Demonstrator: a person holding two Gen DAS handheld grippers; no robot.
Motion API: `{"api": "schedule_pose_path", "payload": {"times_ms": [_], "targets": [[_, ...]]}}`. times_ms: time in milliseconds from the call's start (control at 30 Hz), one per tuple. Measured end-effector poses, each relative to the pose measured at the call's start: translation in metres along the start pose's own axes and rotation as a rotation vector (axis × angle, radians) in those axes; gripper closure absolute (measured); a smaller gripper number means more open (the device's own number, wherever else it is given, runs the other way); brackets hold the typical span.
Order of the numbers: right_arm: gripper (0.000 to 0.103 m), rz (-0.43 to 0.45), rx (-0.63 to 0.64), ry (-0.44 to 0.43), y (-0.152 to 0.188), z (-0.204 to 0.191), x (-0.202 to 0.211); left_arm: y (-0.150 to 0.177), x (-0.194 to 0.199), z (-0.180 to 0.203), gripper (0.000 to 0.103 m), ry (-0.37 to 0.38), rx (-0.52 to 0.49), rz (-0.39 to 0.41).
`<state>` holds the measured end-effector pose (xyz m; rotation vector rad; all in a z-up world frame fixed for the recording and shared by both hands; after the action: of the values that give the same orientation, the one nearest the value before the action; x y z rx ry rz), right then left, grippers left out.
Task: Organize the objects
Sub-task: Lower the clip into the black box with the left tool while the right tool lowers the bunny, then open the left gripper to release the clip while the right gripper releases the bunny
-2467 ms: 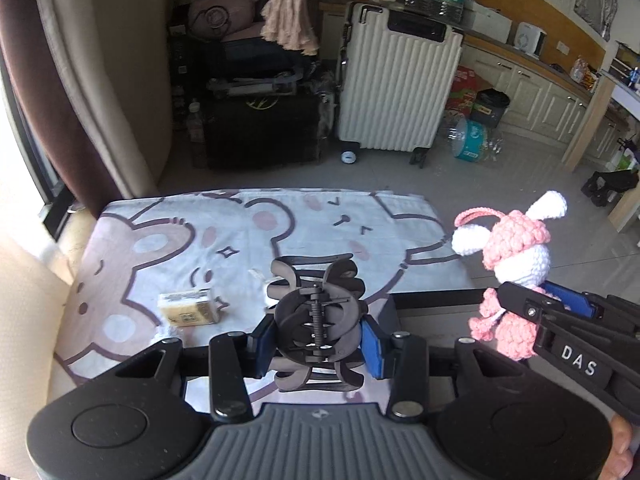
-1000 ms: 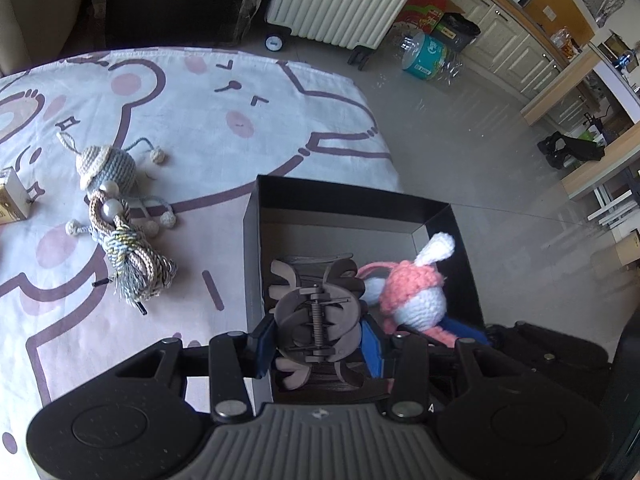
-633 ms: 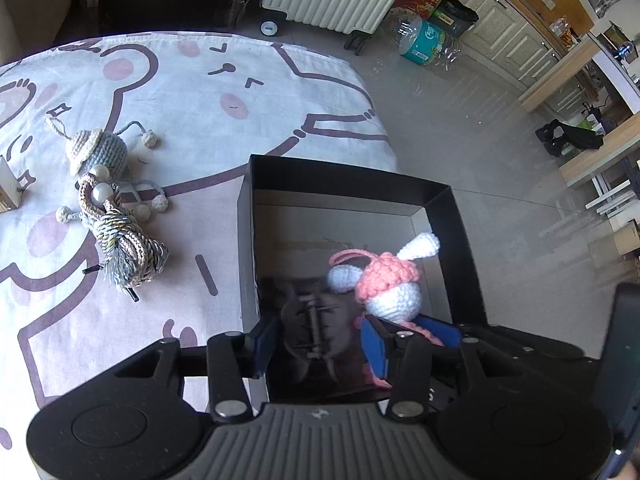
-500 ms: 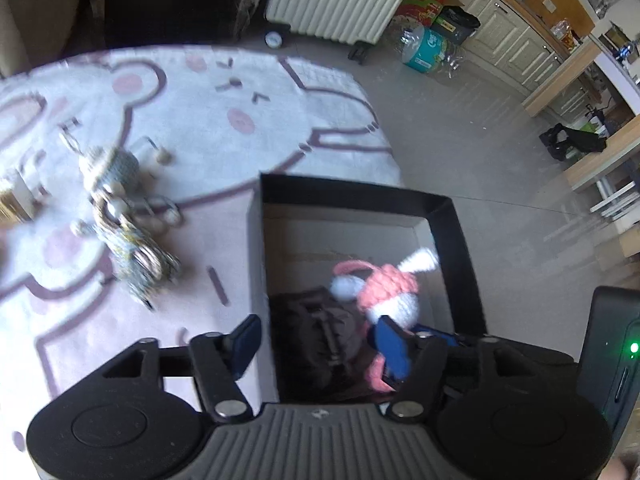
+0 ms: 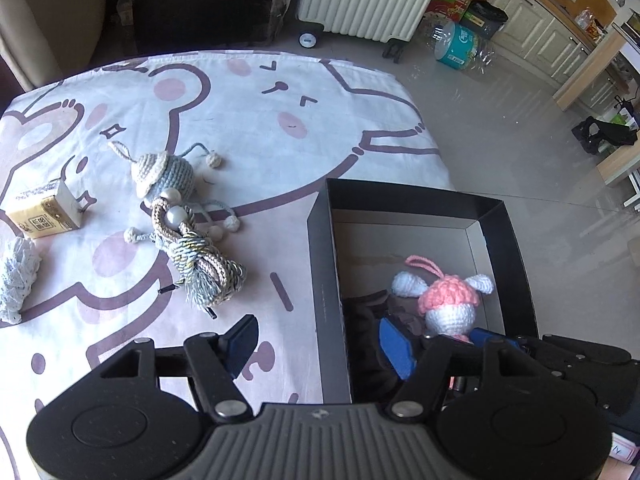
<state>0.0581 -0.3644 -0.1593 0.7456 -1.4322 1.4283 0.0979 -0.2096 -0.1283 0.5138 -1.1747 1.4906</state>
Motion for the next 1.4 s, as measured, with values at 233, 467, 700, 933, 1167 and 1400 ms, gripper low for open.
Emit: {"api": "schedule_pose_path", "payload": {"times_ms": [233,467,700,933,1167,1400], "targets": [[0.070,0.031,0.077,0.061,0.000,-0.008,-0.009,0.004,-0.003,-0.002,0.036,0.015,0.004,-0.029],[0.069,-0.003,0.008,0.017,-0.001,-0.006,-0.016,0.010,-0.010,-0.009,0.055,0.089,0.073,-0.081],[0.070,-0.047,-0.070,-0.048,-0.003,-0.008,-0.017,0.012,-0.014,-0.008,0.059,0.117,0.079,-0.111],[0.068,-0.029,-0.028,-0.020,-0.002,-0.012,-0.017,0.010,-0.011,0.002,0.059,0.104,0.022,-0.098],[0.060,0.014,-0.096,-0.057,-0.009,-0.004,0.005,0.006,-0.002,0.008,0.059,0.082,-0.033,-0.060],[0.058,0.070,-0.137,-0.041,-0.014,0.004,0.034,0.004,0.010,0.015,0.059,0.082,-0.060,-0.028]]}}
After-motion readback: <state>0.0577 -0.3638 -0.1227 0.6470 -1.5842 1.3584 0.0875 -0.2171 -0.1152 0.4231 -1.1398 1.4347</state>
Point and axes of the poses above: each gripper's, at about its wrist camera, not at the fingertips, and x roughly against the way its jaws point, z to its right, y to its underside, the point moved 6 cm from there along -x, roughly the way its jaws point, and after that the axes turned 13 degrees about y, right-handed, at the moved point
